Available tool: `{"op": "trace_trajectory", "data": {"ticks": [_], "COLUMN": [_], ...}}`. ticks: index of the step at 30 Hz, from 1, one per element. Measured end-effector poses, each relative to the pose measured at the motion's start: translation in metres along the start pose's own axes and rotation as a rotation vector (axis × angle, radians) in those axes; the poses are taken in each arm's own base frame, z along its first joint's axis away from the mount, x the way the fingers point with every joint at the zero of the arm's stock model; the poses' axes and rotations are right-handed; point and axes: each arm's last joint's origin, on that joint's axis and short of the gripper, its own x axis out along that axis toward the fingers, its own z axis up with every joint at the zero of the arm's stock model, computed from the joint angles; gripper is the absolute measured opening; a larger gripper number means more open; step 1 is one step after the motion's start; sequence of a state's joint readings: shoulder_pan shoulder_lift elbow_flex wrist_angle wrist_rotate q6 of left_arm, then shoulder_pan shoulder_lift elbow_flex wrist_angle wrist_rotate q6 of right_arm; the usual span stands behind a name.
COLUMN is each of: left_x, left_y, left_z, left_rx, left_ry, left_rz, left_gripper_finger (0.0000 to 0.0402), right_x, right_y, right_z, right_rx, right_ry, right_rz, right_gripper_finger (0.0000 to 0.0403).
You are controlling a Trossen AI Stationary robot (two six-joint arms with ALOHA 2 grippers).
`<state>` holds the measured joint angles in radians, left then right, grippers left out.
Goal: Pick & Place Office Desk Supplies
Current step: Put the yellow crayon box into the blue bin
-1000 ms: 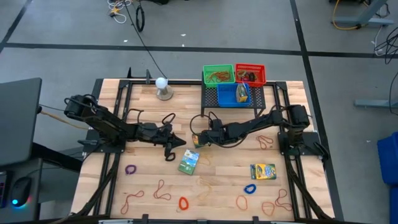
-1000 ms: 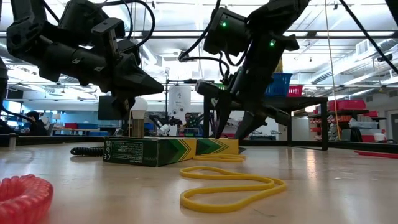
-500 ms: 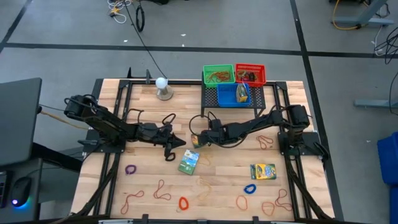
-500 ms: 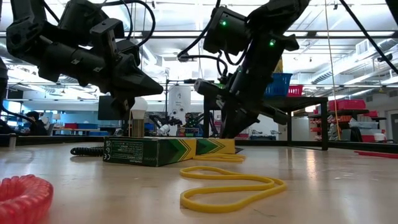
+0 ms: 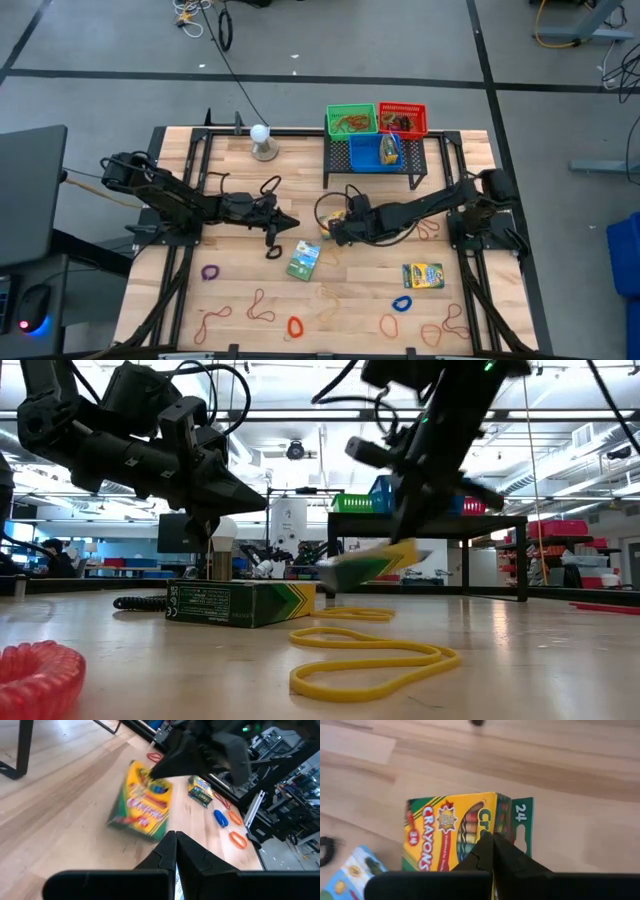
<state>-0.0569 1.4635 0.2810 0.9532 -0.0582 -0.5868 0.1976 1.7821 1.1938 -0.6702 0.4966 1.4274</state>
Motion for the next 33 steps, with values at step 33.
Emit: {"op": "trace_trajectory", "data": {"ticks": [33], "left_x": [0.000], "left_y": [0.005], "left_z": [-0.006], "left_rx": [0.150], "left_ry": [0.046], "left_rz": [0.078], "left_gripper_finger": [0.0009], "right_x": [-0.033], "right_y": [0.005], "right_z": [-0.022], "right_rx": [-0.775], "right_ry": [-0.071], "right_rz": [-0.614], "right_gripper_finger": [0.0000]}}
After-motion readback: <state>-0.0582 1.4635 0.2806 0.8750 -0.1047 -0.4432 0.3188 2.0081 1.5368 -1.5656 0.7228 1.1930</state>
